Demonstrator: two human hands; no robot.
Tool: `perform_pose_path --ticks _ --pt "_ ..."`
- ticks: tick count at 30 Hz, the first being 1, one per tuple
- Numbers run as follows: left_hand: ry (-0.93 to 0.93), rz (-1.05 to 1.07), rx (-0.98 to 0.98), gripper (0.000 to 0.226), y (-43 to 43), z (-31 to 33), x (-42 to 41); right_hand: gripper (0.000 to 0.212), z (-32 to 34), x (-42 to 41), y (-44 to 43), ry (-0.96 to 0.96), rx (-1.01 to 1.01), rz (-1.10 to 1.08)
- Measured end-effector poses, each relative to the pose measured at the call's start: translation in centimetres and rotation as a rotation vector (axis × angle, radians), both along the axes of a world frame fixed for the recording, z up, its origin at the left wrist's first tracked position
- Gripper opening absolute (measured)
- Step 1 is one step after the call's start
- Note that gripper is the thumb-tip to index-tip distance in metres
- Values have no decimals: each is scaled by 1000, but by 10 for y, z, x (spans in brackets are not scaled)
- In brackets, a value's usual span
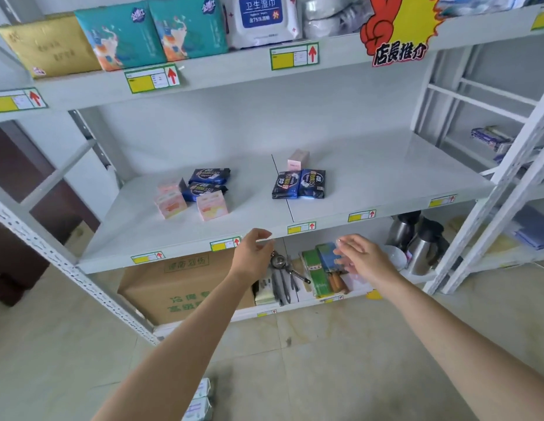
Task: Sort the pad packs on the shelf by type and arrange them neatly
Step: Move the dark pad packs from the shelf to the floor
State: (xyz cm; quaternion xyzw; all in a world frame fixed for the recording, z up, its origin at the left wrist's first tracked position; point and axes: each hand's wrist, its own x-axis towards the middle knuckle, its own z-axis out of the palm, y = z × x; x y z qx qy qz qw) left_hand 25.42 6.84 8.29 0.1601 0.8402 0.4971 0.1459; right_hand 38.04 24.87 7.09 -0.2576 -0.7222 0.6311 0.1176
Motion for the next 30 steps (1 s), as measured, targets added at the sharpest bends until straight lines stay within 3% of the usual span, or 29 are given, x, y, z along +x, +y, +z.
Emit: perform_pose_path --ticks 10,20,26,30 --pt "-30 31 -27 22 86 -31 -108 12 -21 -108 88 -53 -16 9" --pt "24 9 -185 28 163 -58 -217 34 -48 -214 158 -204 114 -28" --pt "30 14 -329 35 202 -81 -263 40 -63 -265 192 -258 74 48" --pt "-64 105 -414 46 220 -100 -289 45 -81 -297 207 -350 115 24"
